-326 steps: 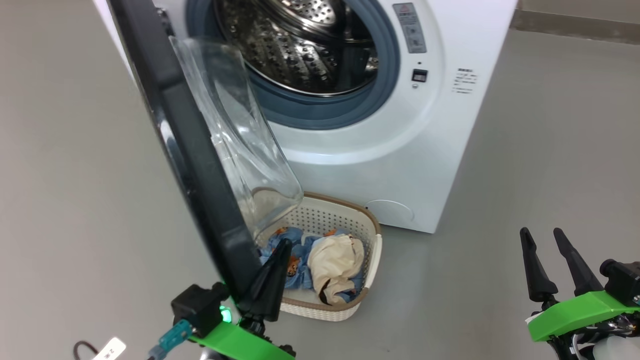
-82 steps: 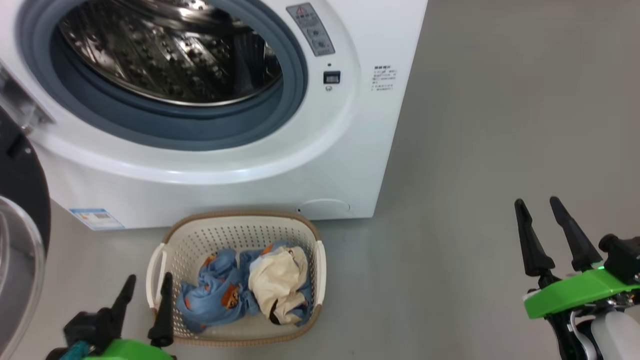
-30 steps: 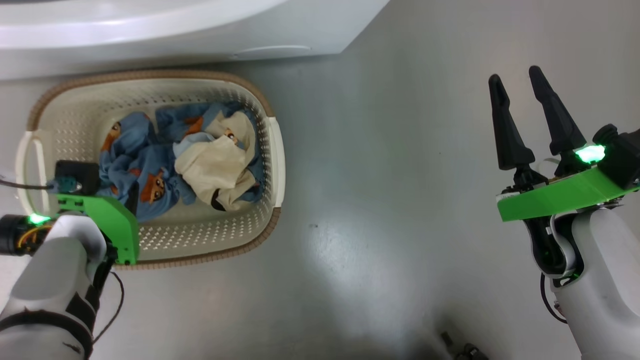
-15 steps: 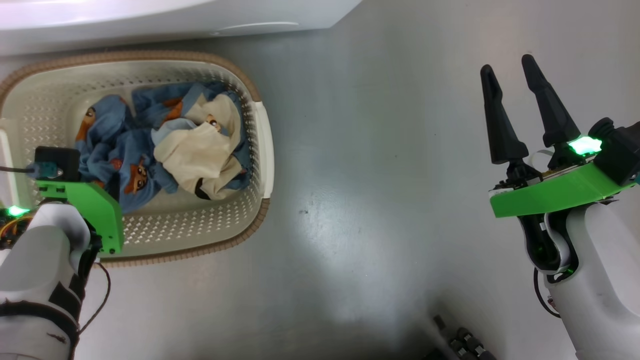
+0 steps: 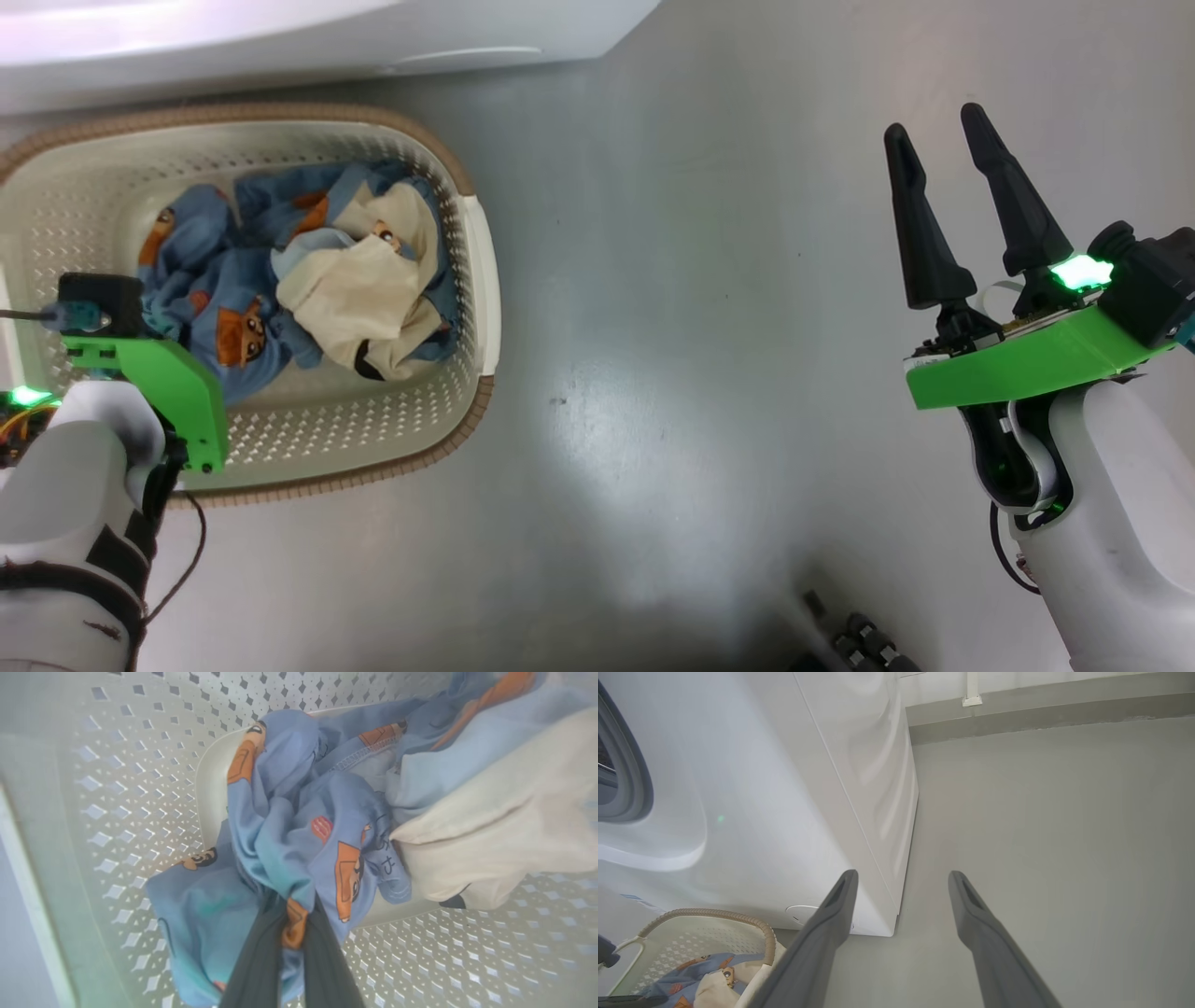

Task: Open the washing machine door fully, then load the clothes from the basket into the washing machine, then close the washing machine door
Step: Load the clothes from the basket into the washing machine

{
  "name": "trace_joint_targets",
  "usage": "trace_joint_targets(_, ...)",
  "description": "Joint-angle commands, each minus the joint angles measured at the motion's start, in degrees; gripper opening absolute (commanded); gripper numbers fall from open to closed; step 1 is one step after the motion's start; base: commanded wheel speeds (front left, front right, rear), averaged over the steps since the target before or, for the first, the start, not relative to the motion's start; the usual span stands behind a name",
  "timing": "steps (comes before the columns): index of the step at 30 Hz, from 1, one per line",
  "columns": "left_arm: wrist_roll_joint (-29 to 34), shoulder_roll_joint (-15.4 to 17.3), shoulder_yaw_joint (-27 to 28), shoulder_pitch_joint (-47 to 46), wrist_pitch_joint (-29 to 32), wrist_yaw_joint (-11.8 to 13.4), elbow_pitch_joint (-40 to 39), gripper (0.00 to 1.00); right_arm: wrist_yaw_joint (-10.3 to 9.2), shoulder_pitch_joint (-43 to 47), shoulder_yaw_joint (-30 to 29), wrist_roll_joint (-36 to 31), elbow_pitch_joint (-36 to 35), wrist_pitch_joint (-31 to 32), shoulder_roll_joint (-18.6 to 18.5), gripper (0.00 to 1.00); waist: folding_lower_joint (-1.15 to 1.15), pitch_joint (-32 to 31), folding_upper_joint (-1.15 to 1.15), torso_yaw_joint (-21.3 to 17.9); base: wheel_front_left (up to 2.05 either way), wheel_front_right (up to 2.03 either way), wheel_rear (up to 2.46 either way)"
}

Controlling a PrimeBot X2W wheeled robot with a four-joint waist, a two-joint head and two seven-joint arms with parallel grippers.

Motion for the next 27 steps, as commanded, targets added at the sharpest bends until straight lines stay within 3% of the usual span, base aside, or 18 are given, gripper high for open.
trace_joint_targets(1, -0.7, 2.1, 1.3, 1.5, -0.9, 0.1, -0.2, 0.0, 0.31, 1.2, 0.8, -0.3, -1.0, -0.5, -0.1, 1.0, 0.0, -1.1, 0.0, 0.3, 0.0, 0.0, 0.0)
trace_joint_targets(19, -5.5, -1.5, 3.6, 11.3, -13.3, -2.4, -0.2, 0.0, 0.31, 7.5, 0.9, 0.4, 2.5, -0.5, -1.2, 1.0, 0.0, -17.6, 0.0, 3.9, 0.0, 0.0, 0.0)
trace_joint_targets(27, -6.1, -2.5, 4.5, 15.8, -15.3, -2.4, -2.5, 0.0, 0.31, 12.5, 0.2, 1.0, 3.9, -0.5, -2.4, 1.0, 0.0, -25.8, 0.0, 5.8, 0.0, 0.0, 0.0)
